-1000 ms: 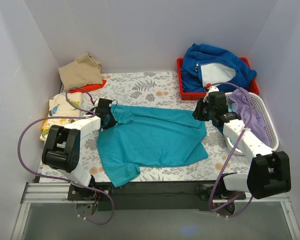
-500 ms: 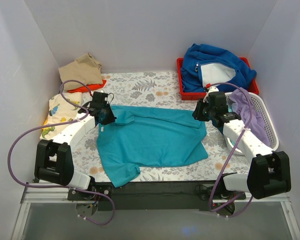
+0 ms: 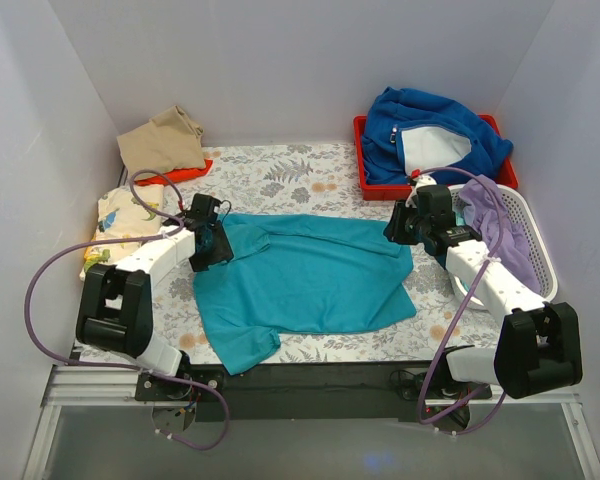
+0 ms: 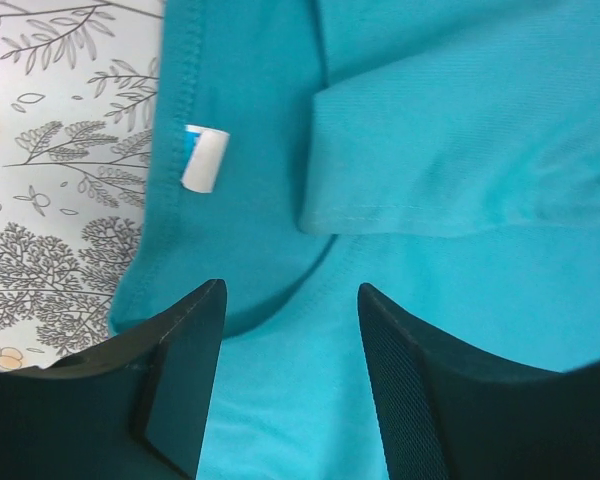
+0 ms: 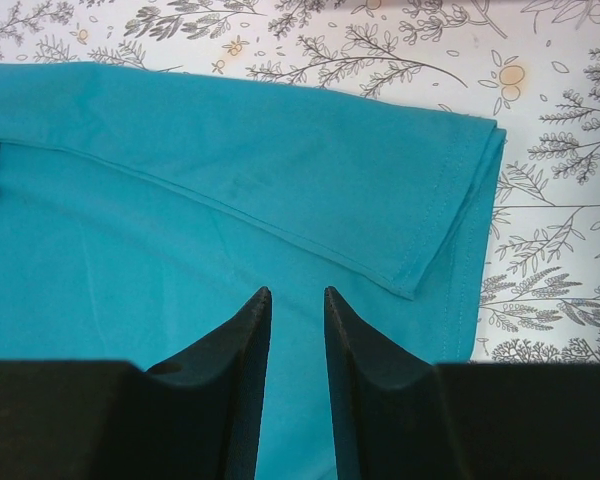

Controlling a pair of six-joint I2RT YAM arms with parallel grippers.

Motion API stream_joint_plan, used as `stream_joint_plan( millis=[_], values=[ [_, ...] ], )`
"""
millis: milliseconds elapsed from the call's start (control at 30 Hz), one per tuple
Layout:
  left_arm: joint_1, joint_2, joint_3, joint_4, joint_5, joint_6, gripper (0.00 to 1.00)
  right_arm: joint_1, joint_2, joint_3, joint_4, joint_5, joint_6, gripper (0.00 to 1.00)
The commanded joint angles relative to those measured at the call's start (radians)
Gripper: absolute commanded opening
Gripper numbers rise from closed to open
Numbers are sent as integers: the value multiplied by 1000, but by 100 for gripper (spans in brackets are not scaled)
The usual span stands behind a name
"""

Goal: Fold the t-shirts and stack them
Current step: Fold the tshirt

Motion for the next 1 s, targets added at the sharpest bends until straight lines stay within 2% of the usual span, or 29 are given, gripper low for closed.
stream_joint_plan(
  millis=[0, 100, 133, 167, 267, 567, 633, 667, 967],
  values=[
    [6, 11, 26, 10, -53, 9, 55, 3, -27, -13, 33, -60, -6, 34],
    [6, 29, 75, 45, 9, 27, 56, 8, 4, -11, 116, -265, 23, 35],
    [6, 29, 86, 55, 23, 27, 56, 11, 21, -11, 134, -266, 32, 35],
    [6, 37, 95, 73, 34, 27, 56, 18, 39, 0, 153, -345, 44, 34],
    [6, 52, 130, 111, 69, 29, 57, 105, 108, 29, 254, -416, 107, 34],
    [6, 54, 152, 171, 122, 26, 59, 323, 432, 234, 384, -427, 257, 35],
    [6, 38, 147, 174, 123, 27, 61, 344, 508, 291, 421, -431, 284, 35],
    [6, 31, 141, 179, 123, 27, 67, 363, 536, 317, 421, -425, 302, 35],
    [6, -5, 127, 193, 135, 52, 69, 443, 737, 486, 417, -375, 353, 36]
  ],
)
